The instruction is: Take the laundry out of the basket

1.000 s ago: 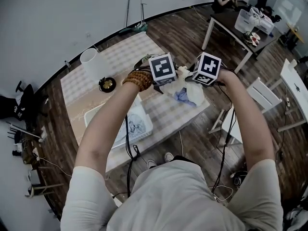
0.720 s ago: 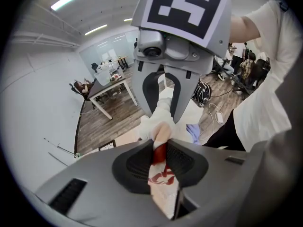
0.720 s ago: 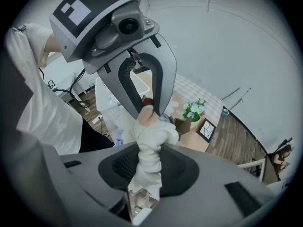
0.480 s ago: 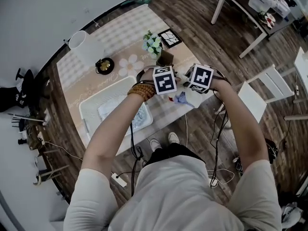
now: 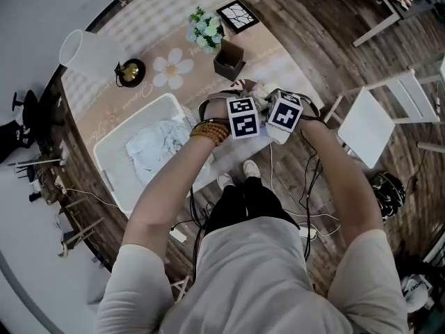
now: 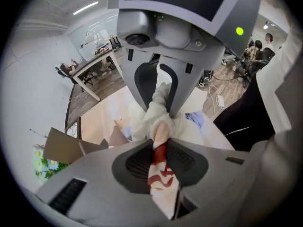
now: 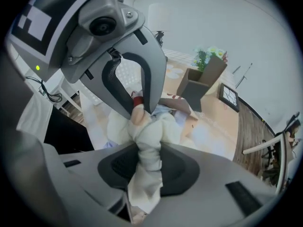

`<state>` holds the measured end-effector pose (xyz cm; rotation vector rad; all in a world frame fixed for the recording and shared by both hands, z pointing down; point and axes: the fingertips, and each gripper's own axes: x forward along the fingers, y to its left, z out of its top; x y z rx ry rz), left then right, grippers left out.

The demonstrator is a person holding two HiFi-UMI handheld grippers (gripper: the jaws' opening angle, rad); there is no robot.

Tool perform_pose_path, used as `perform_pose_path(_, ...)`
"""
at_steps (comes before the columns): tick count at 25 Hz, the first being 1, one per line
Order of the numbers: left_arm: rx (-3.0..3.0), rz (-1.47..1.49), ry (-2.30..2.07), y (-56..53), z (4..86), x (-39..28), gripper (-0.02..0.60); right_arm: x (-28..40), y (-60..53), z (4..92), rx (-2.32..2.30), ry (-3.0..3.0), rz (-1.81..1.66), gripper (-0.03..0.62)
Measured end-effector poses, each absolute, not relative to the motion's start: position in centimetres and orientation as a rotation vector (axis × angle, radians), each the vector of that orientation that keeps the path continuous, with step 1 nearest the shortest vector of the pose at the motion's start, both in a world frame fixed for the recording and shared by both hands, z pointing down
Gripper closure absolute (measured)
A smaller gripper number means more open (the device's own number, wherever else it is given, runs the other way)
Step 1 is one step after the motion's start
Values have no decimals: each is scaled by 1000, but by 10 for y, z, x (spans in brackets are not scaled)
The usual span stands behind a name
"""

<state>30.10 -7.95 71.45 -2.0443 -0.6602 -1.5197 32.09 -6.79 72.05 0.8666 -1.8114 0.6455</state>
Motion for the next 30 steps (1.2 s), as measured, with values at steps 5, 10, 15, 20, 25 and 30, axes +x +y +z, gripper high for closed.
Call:
perform_pose_path(5, -1993, -1550, -659, -81, 746, 302, 459, 324, -69, 748, 910, -1813, 649, 456)
perform_pose_path(10, -2004, -1547, -608, -81, 742, 302, 432, 325, -69, 743, 952, -1800, 646, 427)
perform_pose_path(15, -2027, -1528, -580, -83, 716, 298, 402, 326, -66, 717, 952, -1776, 640, 378)
perform_pose_path(20, -2066, -1504, -543, -88, 682, 298, 374, 329, -69, 687, 969, -1776, 610, 367)
perform_pose_path(25, -2210, -1412, -460, -91, 632, 300, 374, 330, -80, 640, 1055, -1807, 593, 368)
perform_pose_path(30, -2543, -1198, -299, -95, 558, 283, 375, 309, -105, 572, 1229, -1962, 521, 368)
